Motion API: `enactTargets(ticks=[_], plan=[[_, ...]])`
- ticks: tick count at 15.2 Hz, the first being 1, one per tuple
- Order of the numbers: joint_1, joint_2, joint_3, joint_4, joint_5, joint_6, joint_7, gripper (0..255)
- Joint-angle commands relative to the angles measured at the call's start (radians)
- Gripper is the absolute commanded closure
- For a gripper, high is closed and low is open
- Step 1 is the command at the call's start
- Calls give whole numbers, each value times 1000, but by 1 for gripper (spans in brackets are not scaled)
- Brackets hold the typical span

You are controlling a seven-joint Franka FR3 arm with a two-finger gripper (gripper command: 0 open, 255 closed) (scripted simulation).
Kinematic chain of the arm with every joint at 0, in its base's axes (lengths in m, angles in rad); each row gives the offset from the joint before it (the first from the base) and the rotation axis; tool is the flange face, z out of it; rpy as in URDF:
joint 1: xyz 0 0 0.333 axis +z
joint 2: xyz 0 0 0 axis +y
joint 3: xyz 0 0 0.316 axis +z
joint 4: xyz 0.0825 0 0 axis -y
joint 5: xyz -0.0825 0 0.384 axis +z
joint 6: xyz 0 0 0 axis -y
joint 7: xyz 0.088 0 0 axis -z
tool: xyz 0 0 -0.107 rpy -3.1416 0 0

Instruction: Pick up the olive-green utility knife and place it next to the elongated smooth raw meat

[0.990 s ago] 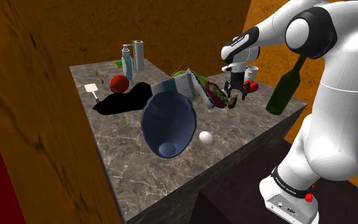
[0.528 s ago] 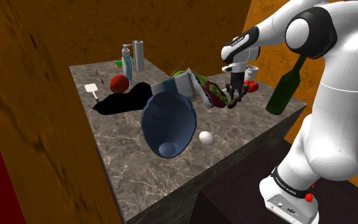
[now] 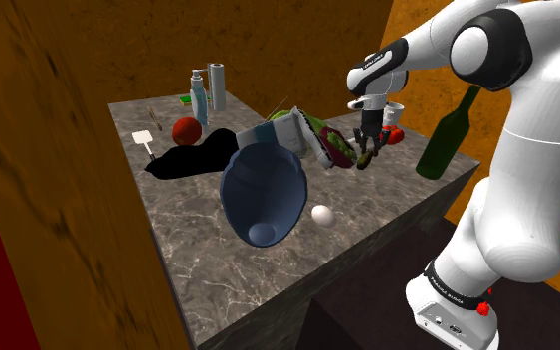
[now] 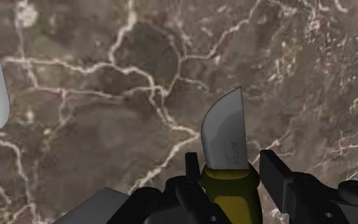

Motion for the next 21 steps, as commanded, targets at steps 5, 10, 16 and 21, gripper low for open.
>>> enactTargets(ticks=[5,10,16,21], plan=[[20,-57,-16,34,-44,-70,29,255],[31,-96,-24,71,-73,-131,49,255],[41,-134,-28,123,-101,-207,67,255],[47,-158,-30,172,-118,-271,77,255]])
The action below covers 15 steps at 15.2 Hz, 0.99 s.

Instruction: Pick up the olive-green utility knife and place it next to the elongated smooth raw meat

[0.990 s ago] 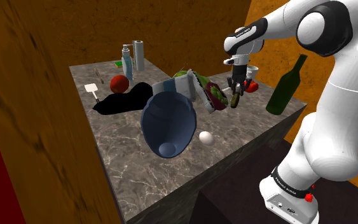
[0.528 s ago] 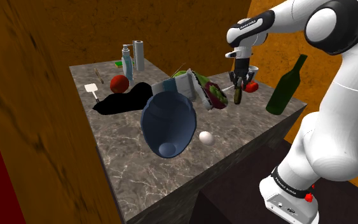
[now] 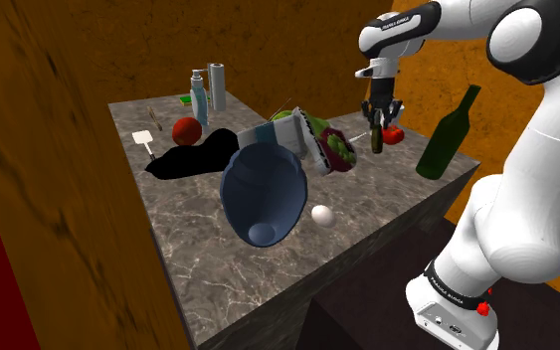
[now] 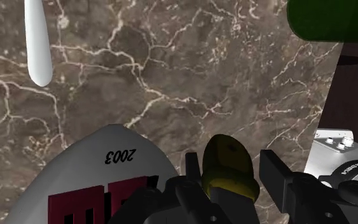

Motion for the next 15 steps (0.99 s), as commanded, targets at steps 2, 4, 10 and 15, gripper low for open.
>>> enactTargets(ticks=[2,4,10,15], plan=[[2,-13,-1,31,-9,-39,4,255],[3,-19,-1,53,-14,-65,6,255],[5,-28,-2,114,-20,-132,8,255],[86,-128,68,39,-47,-127,173,255]])
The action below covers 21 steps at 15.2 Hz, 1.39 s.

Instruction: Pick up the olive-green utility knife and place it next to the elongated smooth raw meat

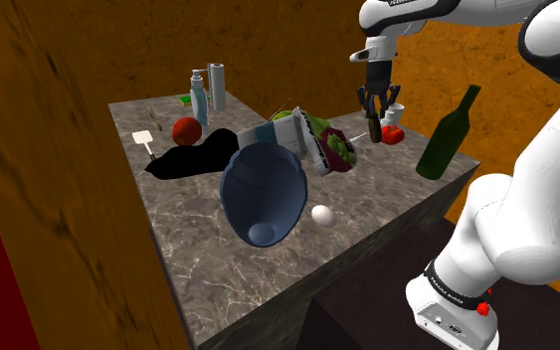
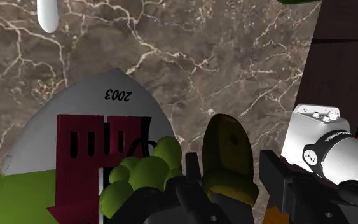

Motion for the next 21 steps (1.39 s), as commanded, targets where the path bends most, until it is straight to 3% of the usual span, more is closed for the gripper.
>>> enactTargets(ticks=[1,10,21], plan=[[29,-27,31,-27,0,7,66,255],[132,-83,161,-82,45,21,302,255],[248,-11,287,-27,167,42,519,255]])
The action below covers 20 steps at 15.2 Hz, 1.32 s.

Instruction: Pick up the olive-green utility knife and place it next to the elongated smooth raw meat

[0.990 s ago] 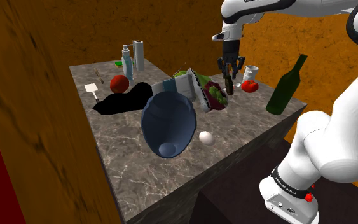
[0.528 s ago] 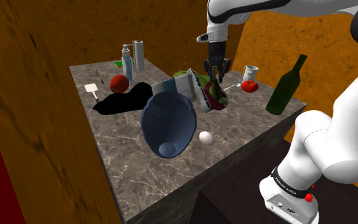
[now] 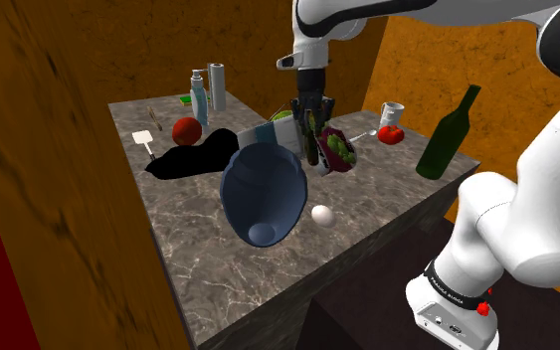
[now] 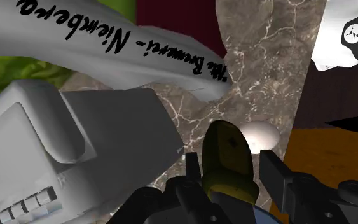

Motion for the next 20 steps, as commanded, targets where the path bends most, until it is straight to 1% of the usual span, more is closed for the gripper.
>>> enactTargets(ticks=[1,6,11,16,20], plan=[[21,17,22,19,23,-1,40,255],[66,94,67,98,87,-1,119,255],[103,192,109,210,151,-12,193,255],[127,312,146,362,215,-40,265,255],[136,426,175,522,265,-78,326,255]])
